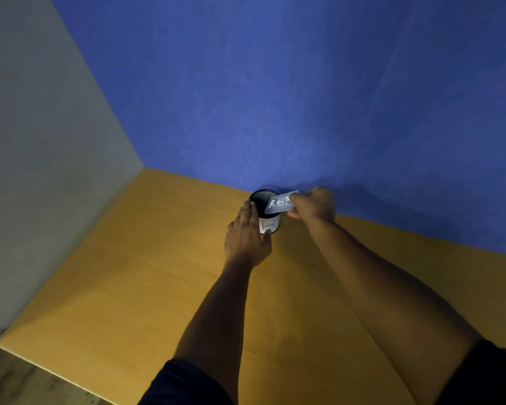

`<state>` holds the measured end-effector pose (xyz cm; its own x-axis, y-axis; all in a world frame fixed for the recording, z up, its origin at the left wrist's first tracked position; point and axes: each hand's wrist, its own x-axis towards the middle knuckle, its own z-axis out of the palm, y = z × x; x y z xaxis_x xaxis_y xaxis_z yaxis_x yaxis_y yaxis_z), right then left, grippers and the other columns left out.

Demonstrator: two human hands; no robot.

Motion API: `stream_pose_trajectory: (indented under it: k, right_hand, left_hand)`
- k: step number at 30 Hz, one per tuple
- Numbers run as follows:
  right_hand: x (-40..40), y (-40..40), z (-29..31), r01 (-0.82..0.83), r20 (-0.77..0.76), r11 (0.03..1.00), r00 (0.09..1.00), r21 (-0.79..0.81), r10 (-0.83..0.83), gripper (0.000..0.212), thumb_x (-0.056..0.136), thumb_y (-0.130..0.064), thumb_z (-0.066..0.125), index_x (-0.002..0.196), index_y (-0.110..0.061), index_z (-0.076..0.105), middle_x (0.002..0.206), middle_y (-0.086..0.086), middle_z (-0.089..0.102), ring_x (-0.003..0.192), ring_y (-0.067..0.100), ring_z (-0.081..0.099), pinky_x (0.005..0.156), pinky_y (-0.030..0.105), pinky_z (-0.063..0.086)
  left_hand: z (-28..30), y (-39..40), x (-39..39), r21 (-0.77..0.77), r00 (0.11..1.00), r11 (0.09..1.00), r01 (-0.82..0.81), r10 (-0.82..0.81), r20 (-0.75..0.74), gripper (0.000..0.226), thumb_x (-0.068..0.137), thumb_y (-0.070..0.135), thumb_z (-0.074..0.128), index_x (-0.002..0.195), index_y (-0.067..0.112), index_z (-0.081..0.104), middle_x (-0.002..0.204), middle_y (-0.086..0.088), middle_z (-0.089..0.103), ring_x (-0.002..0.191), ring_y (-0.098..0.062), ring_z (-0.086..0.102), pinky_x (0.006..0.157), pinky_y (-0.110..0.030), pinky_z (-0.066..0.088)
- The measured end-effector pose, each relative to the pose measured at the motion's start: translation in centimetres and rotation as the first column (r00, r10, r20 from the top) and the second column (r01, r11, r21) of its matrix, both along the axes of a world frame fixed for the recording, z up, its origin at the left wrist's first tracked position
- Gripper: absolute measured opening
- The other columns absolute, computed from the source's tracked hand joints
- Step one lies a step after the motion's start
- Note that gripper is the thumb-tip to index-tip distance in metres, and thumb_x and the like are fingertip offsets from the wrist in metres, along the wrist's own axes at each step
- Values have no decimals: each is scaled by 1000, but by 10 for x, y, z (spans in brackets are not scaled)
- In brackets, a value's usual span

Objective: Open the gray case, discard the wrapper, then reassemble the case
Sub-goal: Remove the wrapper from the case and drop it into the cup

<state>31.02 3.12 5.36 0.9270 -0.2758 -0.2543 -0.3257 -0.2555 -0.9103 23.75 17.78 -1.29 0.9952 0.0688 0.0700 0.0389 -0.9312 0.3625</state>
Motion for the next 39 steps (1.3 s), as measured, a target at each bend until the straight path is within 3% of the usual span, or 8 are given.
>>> stream_pose_trajectory:
  k: [3, 8, 12, 16, 19, 33, 36, 39]
  right_hand:
    - [7, 6, 3, -106, 86, 939, 986, -326, 141, 20, 78, -21, 68, 63, -9, 63, 66, 11, 73, 58, 25, 71, 59, 42, 63]
    - [8, 13, 16, -261, 110, 550, 827, -793, 551, 17, 89, -21, 61, 78, -8, 66, 76, 9, 69, 71, 30, 65, 54, 32, 43]
    - [10, 19, 23, -280, 3, 236, 639, -931, 769, 15, 93, -14, 55, 93, -8, 69, 96, 9, 68, 90, 30, 63, 62, 32, 34]
    - [12, 16, 24, -217, -10, 120, 516, -969, 856, 11, 90, -17, 64, 92, -9, 72, 96, 6, 66, 95, 25, 61, 62, 32, 41]
    - [10, 13, 21, -145, 65, 147, 462, -978, 884, 11, 76, -15, 80, 72, -9, 72, 77, 5, 67, 75, 26, 65, 50, 29, 46]
    - [7, 0, 19, -118, 138, 195, 374, -974, 917, 18, 61, -9, 87, 63, -10, 69, 67, 3, 62, 65, 22, 62, 42, 23, 38]
    - [5, -3, 14, -136, 261, 341, 409, -930, 875, 10, 71, -4, 79, 68, -8, 70, 71, 5, 63, 68, 24, 61, 44, 30, 49]
    - [-4, -11, 15, -171, 394, 577, 576, -799, 716, 12, 87, -18, 70, 81, -9, 74, 78, 4, 66, 75, 23, 62, 57, 34, 52]
  left_hand:
    - [-3, -2, 1, -22, 1000, 1000, -11, 12, 19, 81, 95, 41, 51, 159, 5, 15, 168, -12, 15, 153, -26, 25, 115, -43, 35]
    - [-7, -2, 4, -65, 998, 997, -40, 43, 47, 76, 97, 43, 51, 158, 7, 23, 167, -9, 20, 150, -24, 32, 111, -43, 40]
    - [-10, -1, 7, -96, 995, 993, -75, 81, 59, 74, 97, 46, 54, 156, 9, 29, 165, -6, 27, 148, -21, 35, 109, -41, 42]
    - [-8, -2, 11, -176, 989, 977, -118, 132, 73, 73, 94, 45, 61, 153, 10, 36, 161, -5, 37, 146, -20, 40, 109, -40, 44]
    - [-8, -4, 13, -210, 985, 968, -137, 157, 77, 72, 93, 44, 64, 152, 10, 39, 159, -5, 41, 144, -20, 43, 109, -40, 45]
    - [-3, -5, 14, -206, 984, 967, -149, 165, 62, 71, 92, 39, 65, 152, 11, 39, 159, -4, 40, 144, -20, 43, 108, -40, 45]
    - [-1, -5, 13, -205, 986, 968, -144, 159, 57, 73, 91, 43, 65, 152, 11, 39, 160, -4, 40, 144, -21, 43, 108, -41, 44]
    - [7, -6, 7, -212, 985, 969, -129, 149, 81, 79, 90, 40, 67, 154, 11, 33, 162, -6, 35, 145, -24, 40, 108, -42, 42]
